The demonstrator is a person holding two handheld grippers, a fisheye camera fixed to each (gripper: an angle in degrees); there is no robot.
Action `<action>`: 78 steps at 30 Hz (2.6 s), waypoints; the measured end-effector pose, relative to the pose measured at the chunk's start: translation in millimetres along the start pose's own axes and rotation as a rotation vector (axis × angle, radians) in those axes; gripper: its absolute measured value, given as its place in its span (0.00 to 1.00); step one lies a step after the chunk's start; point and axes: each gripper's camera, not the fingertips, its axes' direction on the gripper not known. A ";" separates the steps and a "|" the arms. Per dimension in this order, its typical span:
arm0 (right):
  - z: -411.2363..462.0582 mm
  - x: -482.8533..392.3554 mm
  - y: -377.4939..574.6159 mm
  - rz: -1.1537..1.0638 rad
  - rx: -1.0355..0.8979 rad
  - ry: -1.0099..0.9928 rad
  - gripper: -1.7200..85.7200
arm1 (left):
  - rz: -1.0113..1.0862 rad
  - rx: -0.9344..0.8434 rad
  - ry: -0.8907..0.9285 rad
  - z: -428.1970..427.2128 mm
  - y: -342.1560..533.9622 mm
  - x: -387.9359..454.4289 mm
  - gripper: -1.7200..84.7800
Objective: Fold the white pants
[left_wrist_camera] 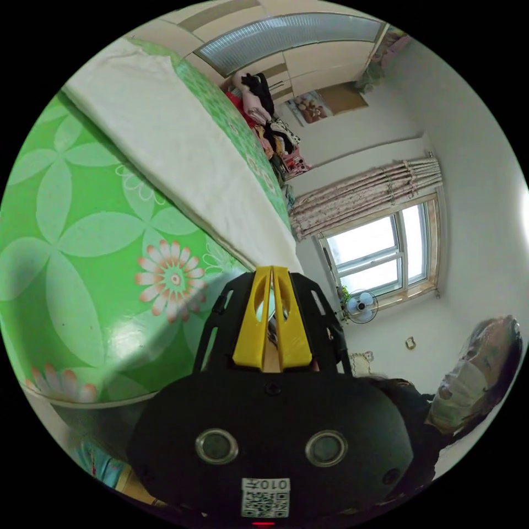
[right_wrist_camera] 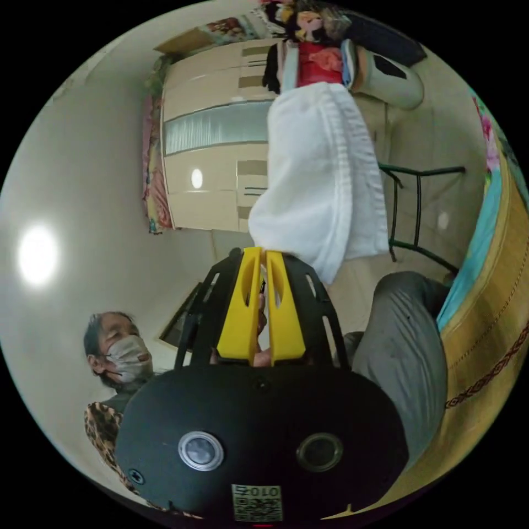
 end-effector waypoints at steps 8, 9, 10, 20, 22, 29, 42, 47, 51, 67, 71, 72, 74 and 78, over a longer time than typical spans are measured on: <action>15.5 -88.8 -19.1 -0.223 -0.080 -0.014 0.06 | 0.031 0.015 -0.023 0.6 -7.9 7.0 0.02; 15.9 -86.4 -20.3 -0.209 -0.081 -0.034 0.06 | 0.021 0.015 -0.020 2.3 -9.3 4.0 0.02; 17.8 -83.1 -17.6 -0.191 -0.085 -0.056 0.06 | 0.016 0.014 -0.020 2.9 -9.6 2.8 0.02; -8.3 47.8 26.0 0.024 -0.002 -0.092 0.07 | 0.007 -0.004 -0.013 9.7 -7.6 -2.6 0.02; -14.4 47.8 26.5 0.012 -0.008 -0.012 0.07 | 0.041 -0.009 -0.020 13.5 -8.4 7.9 0.02; -48.3 74.7 -2.7 0.037 0.064 0.072 0.18 | 0.176 -0.151 0.021 66.8 -10.4 52.2 0.02; -8.0 115.2 -54.3 -0.230 -0.095 0.139 0.36 | 0.371 -0.328 0.001 136.6 46.0 87.0 0.02; 11.4 125.3 -54.0 -0.278 -0.185 -0.130 0.22 | 0.335 -0.282 -0.028 124.9 43.3 80.9 0.02; -23.3 85.1 -31.0 -0.351 -0.112 -0.096 0.09 | 0.346 -0.281 -0.048 125.4 45.1 85.2 0.02; -25.7 19.5 -13.3 -0.263 -0.129 0.206 0.08 | 0.391 -0.258 -0.118 115.5 51.2 104.9 0.02; -20.3 66.2 -5.5 -0.123 -0.102 0.196 0.09 | 0.416 -0.130 -0.201 71.8 25.9 112.6 0.02; -21.4 68.0 -4.3 -0.120 -0.081 0.192 0.09 | 0.416 -0.120 -0.202 67.3 18.1 113.4 0.02; -29.8 62.4 -1.9 -0.142 -0.001 0.227 0.11 | 0.426 -0.132 -0.204 69.2 7.1 117.8 0.02; -46.5 33.2 -3.5 -0.249 0.096 0.379 0.12 | 0.552 -0.250 -0.297 105.9 -19.5 146.0 0.02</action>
